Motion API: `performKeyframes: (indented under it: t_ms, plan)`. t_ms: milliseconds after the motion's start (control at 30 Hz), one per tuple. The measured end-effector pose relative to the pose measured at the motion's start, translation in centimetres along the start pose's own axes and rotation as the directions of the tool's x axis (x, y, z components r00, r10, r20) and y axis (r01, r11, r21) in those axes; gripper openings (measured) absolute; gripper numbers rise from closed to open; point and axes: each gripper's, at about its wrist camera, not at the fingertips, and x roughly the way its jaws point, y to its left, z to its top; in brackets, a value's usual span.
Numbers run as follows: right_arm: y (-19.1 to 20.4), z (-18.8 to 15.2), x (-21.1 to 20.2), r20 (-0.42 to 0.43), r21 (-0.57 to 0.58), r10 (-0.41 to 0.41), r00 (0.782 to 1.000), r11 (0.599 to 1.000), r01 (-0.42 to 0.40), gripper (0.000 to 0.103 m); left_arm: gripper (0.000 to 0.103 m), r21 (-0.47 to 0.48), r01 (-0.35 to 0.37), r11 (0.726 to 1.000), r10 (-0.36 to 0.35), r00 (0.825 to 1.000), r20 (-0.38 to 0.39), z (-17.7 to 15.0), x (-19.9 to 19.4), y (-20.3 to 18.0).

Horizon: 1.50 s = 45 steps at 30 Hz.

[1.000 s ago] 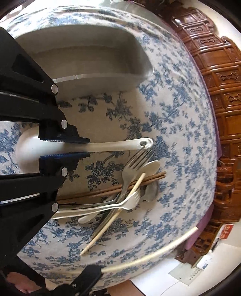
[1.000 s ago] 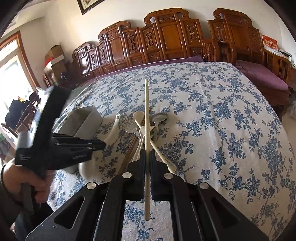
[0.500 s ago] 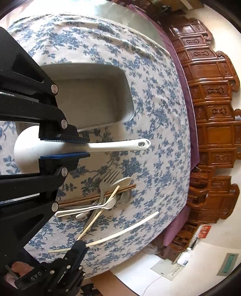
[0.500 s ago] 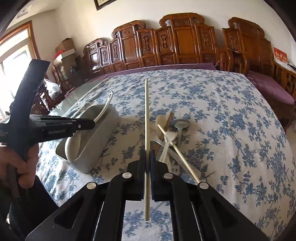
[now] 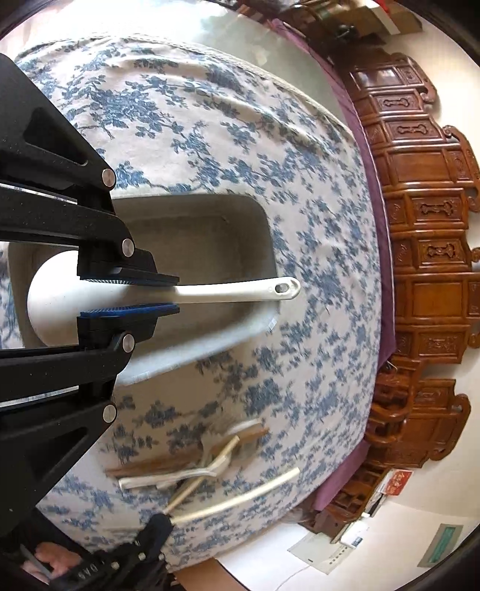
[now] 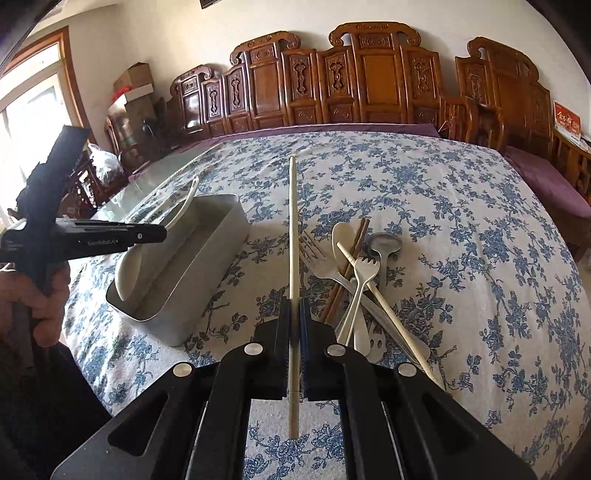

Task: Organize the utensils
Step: 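Carry the white spoon into the grey tray and open the left tool, then lower the chopstick into the grey tray and open the right tool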

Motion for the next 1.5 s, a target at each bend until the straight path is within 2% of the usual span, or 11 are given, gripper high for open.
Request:
performKeyframes:
  t_ms: [200, 367, 467, 567, 700, 1000, 1267, 1500]
  plan:
    - [0.5, -0.1, 0.5, -0.007, -0.006, 0.000, 1.000, 1.000, 0.000, 0.006, 0.009, 0.006, -0.038, 0.999, 0.038, 0.999, -0.021, -0.9, 1.3, 1.2]
    - [1.1, 0.0, 0.9, -0.016, -0.015, -0.002, 1.000, 1.000, 0.001, 0.006, 0.009, -0.033, -0.026, 0.999, 0.024, 0.998, -0.058, -1.6, 2.8, 2.7]
    - [1.6, 0.2, 0.8, -0.013, -0.016, -0.001, 1.000, 1.000, 0.000, 0.006, 0.009, -0.048, -0.019, 0.999, 0.017, 0.998, -0.054, -1.6, 2.7, 3.2]
    - [2.3, 0.7, 0.7, -0.013, -0.018, 0.002, 1.000, 1.000, -0.002, 0.006, 0.013, -0.051, -0.009, 0.999, 0.007, 1.000, -0.030, -1.4, 1.9, 3.5]
    - [3.6, 1.6, 0.7, -0.015, -0.028, 0.016, 1.000, 0.999, -0.017, 0.006, 0.013, -0.049, -0.006, 0.999, 0.007, 1.000, 0.018, -1.0, 0.3, 4.1]
    - [8.0, 4.3, 3.7, -0.033, -0.012, 0.092, 0.995, 0.996, -0.092, 0.006, 0.013, -0.044, -0.015, 0.999, 0.020, 0.994, 0.111, -0.3, -2.5, 5.9]
    - [10.9, 5.7, 8.1, -0.078, 0.063, 0.146, 0.986, 0.988, -0.141, 0.006, 0.013, -0.072, -0.017, 0.997, 0.027, 0.989, 0.147, 0.1, -3.4, 7.5]
    - [11.9, 4.8, 11.1, -0.130, 0.077, 0.134, 0.982, 0.989, -0.125, 0.006, 0.013, -0.098, -0.010, 0.995, 0.025, 0.988, 0.155, 0.1, -3.8, 8.4]
